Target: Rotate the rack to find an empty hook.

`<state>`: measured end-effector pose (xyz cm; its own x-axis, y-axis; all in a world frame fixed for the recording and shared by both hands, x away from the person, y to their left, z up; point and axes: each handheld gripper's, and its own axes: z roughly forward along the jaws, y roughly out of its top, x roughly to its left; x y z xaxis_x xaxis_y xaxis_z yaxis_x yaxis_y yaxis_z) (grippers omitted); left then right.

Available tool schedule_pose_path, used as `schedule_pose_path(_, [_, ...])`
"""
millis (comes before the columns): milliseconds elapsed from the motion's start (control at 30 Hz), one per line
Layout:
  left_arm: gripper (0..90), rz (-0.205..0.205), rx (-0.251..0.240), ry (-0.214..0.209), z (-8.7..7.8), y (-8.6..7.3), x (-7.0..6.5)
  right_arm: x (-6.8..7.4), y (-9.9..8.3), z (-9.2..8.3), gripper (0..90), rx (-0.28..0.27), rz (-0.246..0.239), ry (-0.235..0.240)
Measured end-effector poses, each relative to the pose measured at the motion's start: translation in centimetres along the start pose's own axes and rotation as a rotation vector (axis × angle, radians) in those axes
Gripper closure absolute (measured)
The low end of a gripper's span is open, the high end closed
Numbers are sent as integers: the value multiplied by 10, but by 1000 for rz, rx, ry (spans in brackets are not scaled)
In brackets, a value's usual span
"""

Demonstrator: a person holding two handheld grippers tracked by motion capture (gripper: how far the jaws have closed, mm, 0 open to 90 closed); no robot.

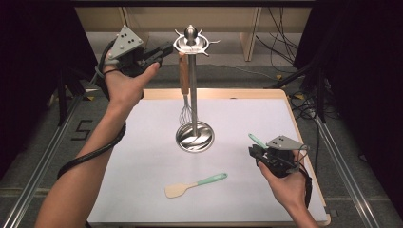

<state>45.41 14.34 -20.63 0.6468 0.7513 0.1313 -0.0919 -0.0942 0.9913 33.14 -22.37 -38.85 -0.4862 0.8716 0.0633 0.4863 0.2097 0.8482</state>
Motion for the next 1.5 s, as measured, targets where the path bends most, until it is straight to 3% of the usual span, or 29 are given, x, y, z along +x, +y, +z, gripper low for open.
schedule_pose_path(467, [889, 16, 20, 13, 14, -4, 14, -2, 1, -2, 776, 35, -14, 4])
schedule_pose_path(667, [889, 23, 28, 15, 17, -3, 17, -3, 1, -3, 775, 33, -10, 0])
schedule_pose_path(700, [889, 24, 29, 14, 17, -3, 17, -4, 1, -1, 775, -1, -22, -8])
schedule_pose_path(733, [889, 27, 31, 14, 18, -3, 18, -5, 1, -1, 775, -7, -32, -9])
schedule_pose_path(767, [889, 24, 30, 16, 18, -3, 19, -6, 2, -4, 774, 29, -33, -4])
schedule_pose_path(867, [889, 25, 33, 14, 19, -3, 20, -7, 1, -2, 774, -11, -57, -25])
schedule_pose_path(1067, [886, 30, 34, 16, 19, -3, 21, -7, 2, -4, 770, 17, -45, -9])
schedule_pose_path(1167, [871, 28, 20, 30, 12, -4, 21, -8, 2, -4, 756, 6, -54, -16])
schedule_pose_path(1200, [866, 32, 12, 26, 10, -4, 21, -5, 1, -3, 753, -2, -30, -17])
schedule_pose_path(1233, [856, 25, 4, 28, 5, -5, 20, -6, 2, -6, 749, 23, -25, -7])
schedule_pose_path(1267, [842, 14, 0, 34, -1, -7, 19, -5, 2, -4, 744, -10, -10, -17])
schedule_pose_path(1300, [823, 13, -2, 38, -6, -9, 19, -7, 4, -7, 741, 24, -19, -8])
schedule_pose_path(1400, [760, 1, 1, 45, -22, -15, 16, -11, 6, -7, 730, -4, -53, -18])
schedule_pose_path(1500, [665, -10, -5, 32, -40, -22, 11, -9, 7, -10, 724, 11, -8, -19])
